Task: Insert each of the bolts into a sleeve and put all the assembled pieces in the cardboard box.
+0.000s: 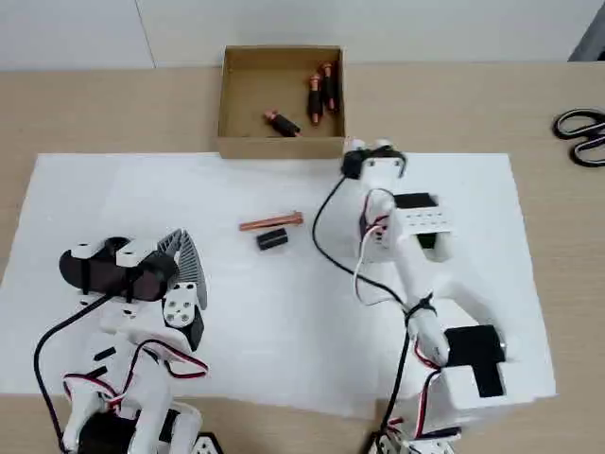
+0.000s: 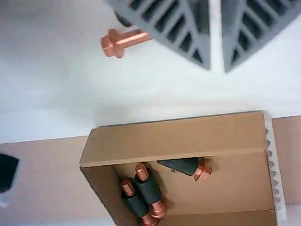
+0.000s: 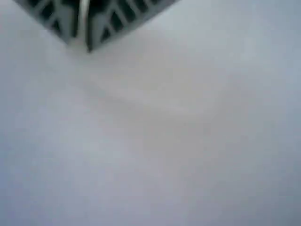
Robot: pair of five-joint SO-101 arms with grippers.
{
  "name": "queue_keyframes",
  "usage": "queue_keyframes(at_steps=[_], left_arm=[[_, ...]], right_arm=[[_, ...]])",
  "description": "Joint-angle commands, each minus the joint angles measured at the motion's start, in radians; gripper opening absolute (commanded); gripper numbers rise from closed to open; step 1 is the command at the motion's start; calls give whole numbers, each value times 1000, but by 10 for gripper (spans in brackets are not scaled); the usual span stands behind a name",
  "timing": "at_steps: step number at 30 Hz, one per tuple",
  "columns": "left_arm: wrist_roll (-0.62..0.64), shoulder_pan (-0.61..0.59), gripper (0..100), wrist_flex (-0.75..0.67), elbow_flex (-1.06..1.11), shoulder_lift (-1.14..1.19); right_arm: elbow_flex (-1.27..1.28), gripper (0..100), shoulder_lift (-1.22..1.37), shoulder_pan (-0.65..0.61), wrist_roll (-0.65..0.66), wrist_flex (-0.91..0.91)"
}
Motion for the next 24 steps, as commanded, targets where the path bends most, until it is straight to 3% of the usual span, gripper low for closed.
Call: queue_keyframes(at_steps=[1,9,16,24], left_arm=[[3,3,6,-5,-42,-8],[3,0,6,-5,-73,-8],[3,0,6,-2,-73,-8],[3,0,6,0,-73,-8]], right_arm=[[-2,4,24,102,5,19],[-95,4,25,226,5,21],[-100,11,21,150,34,41],[-152,243,-163,-15,207,251]])
